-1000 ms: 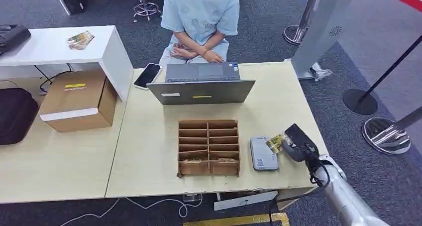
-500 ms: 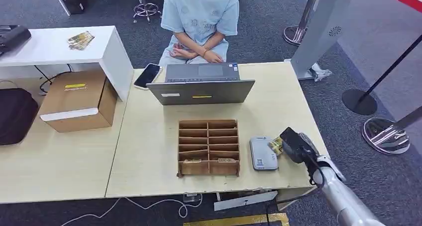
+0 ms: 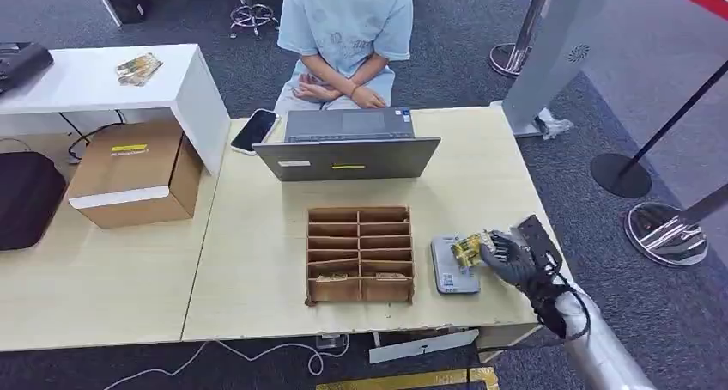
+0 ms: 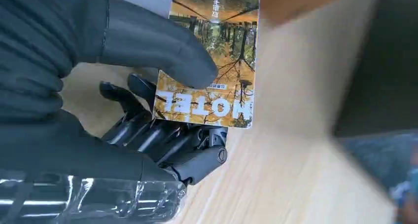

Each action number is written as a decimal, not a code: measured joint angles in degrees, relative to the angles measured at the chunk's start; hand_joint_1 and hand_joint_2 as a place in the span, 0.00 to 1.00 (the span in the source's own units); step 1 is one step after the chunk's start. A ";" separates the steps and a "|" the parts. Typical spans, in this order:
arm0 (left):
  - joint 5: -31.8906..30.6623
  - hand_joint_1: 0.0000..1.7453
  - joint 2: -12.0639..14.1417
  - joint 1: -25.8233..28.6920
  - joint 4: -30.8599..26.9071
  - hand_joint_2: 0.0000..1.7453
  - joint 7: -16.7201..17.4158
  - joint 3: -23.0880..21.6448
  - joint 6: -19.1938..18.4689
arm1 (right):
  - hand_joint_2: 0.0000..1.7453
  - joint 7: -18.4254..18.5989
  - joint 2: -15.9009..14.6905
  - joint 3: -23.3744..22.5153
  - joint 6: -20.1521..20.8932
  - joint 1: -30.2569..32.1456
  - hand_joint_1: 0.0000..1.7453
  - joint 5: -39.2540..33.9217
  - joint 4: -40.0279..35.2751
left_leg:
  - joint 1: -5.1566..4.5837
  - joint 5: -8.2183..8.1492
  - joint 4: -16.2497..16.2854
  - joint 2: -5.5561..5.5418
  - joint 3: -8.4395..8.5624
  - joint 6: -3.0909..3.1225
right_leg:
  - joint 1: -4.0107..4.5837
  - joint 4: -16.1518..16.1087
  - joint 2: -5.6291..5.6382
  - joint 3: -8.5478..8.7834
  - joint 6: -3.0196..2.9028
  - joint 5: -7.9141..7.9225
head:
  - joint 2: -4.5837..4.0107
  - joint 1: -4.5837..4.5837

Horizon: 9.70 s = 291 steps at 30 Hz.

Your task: Pass the card to the sensor for recognition and then transmit it.

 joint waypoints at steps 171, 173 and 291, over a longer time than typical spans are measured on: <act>-12.13 0.00 -1.84 -0.97 -0.02 0.00 0.28 12.59 -1.29 | 1.00 47.29 6.87 21.27 -59.04 26.22 0.00 96.34 -45.99 | -0.04 0.25 0.02 -0.63 -0.50 -0.17 | -0.04 0.30 -0.53 -0.50 -0.13 -0.06 | 0.00 0.00; -12.33 0.00 -1.84 -0.97 -0.02 0.00 0.24 12.72 -1.31 | 1.00 46.91 6.38 24.28 -57.17 25.85 0.00 96.34 -45.33 | -0.03 0.25 0.02 -0.61 -0.49 -0.17 | -0.02 0.31 -0.51 -0.51 -0.14 -0.06 | 0.00 0.00; -15.80 0.00 -1.38 -1.25 -0.04 0.00 -1.77 15.43 -4.39 | 1.00 31.64 14.62 18.64 -49.09 18.27 0.49 96.32 -32.59 | -0.02 0.26 0.01 -0.57 -0.52 -0.17 | -0.02 0.33 -0.47 -0.53 -0.15 -0.06 | 0.00 0.02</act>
